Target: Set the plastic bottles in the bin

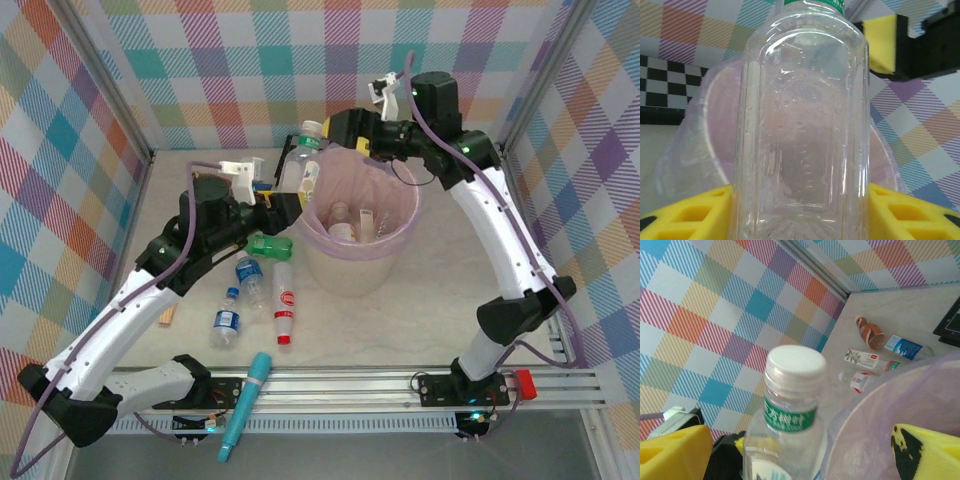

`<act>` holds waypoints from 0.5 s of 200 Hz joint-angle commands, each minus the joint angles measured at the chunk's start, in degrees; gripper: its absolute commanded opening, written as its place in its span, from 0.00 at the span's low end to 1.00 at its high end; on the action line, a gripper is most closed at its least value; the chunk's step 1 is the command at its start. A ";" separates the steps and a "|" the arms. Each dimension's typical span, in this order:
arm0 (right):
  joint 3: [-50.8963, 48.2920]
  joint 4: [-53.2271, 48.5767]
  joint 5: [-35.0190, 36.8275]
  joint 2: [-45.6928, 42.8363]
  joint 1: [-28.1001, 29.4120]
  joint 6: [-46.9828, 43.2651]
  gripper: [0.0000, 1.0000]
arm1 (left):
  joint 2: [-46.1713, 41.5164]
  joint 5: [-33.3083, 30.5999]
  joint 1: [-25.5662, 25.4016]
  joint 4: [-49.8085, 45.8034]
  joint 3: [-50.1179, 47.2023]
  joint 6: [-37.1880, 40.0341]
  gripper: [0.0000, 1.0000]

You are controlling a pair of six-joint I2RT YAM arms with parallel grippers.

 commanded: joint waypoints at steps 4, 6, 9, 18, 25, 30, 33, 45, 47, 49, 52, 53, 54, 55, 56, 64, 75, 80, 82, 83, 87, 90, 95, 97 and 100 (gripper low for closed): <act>3.11 3.25 -1.54 2.33 0.85 2.33 0.89 | 0.68 1.51 -1.32 5.04 2.82 0.72 0.50; 3.20 3.24 -1.52 2.55 0.84 2.38 0.89 | 0.78 1.54 -1.34 5.12 2.79 0.72 0.49; 3.35 3.36 -1.62 2.75 0.91 2.56 0.88 | 0.90 1.47 -1.42 5.14 2.87 0.74 0.49; 3.68 3.56 -1.94 3.49 1.14 2.90 0.86 | 1.17 1.37 -1.58 5.36 3.01 0.59 0.49; 3.87 3.75 -2.20 3.95 1.35 3.15 0.84 | 1.30 1.46 -1.61 5.61 3.02 0.52 0.49; 4.00 3.80 -2.30 4.34 1.49 3.21 0.84 | 1.39 1.53 -1.69 5.80 3.01 0.53 0.49; 4.08 3.77 -2.40 4.51 1.60 3.24 0.83 | 1.46 1.55 -1.69 5.91 3.02 0.49 0.49; 4.42 3.76 -2.95 5.12 1.87 3.45 0.79 | 1.67 1.49 -1.78 5.96 3.11 0.41 0.49; 4.45 3.76 -2.99 5.14 1.95 3.47 0.78 | 1.77 1.38 -1.78 5.94 3.15 0.47 0.49; 4.34 3.82 -3.00 5.13 1.97 3.49 0.77 | 1.84 1.38 -1.78 5.87 3.14 0.48 0.49; 4.31 3.84 -2.92 5.14 2.10 3.53 0.76 | 1.86 1.31 -1.74 5.77 3.15 0.45 0.49; 4.31 3.80 -2.92 5.20 2.12 3.53 0.76 | 1.93 1.30 -1.76 5.77 3.22 0.42 0.49; 4.27 3.82 -2.92 5.19 2.18 3.49 0.75 | 1.97 1.29 -1.77 5.72 3.21 0.45 0.49; 4.25 3.84 -2.92 5.19 2.21 3.47 0.75 | 1.99 1.29 -1.78 5.70 3.25 0.42 0.48; 4.23 3.84 -2.92 5.18 2.23 3.50 0.75 | 1.96 1.29 -1.78 5.68 3.22 0.41 0.49; 4.14 3.85 -2.81 5.19 2.33 3.44 0.72 | 2.09 1.29 -1.82 5.83 3.22 0.39 0.48; 3.83 3.98 -2.70 5.27 2.42 3.49 0.67 | 2.27 1.46 -1.86 6.23 3.19 0.32 0.48; 3.64 4.10 -2.58 5.22 2.42 3.47 0.66 | 2.35 1.53 -1.86 6.36 3.25 0.24 0.48; 3.55 4.17 -2.57 5.23 2.48 3.47 0.65 | 2.43 1.55 -1.87 6.42 3.25 0.22 0.48; 3.53 4.23 -2.57 5.25 2.45 3.50 0.65 | 2.48 1.55 -1.87 6.44 3.23 0.22 0.48; 3.36 4.44 -2.57 5.23 2.50 3.66 0.63 | 2.55 1.68 -1.86 6.61 3.28 0.22 0.48; 3.29 4.58 -2.54 5.21 2.55 3.70 0.63 | 2.62 1.72 -1.87 6.68 3.25 0.22 0.48; 3.20 4.71 -2.56 5.33 2.48 3.78 0.61 | 2.76 1.81 -1.87 6.70 3.37 0.20 0.49; 3.18 4.66 -2.57 5.31 2.50 3.79 0.61 | 2.79 1.84 -1.85 6.72 3.44 0.17 0.48; 3.21 4.78 -2.52 5.34 2.55 3.80 0.60 | 2.85 1.83 -1.87 6.72 3.50 0.09 0.48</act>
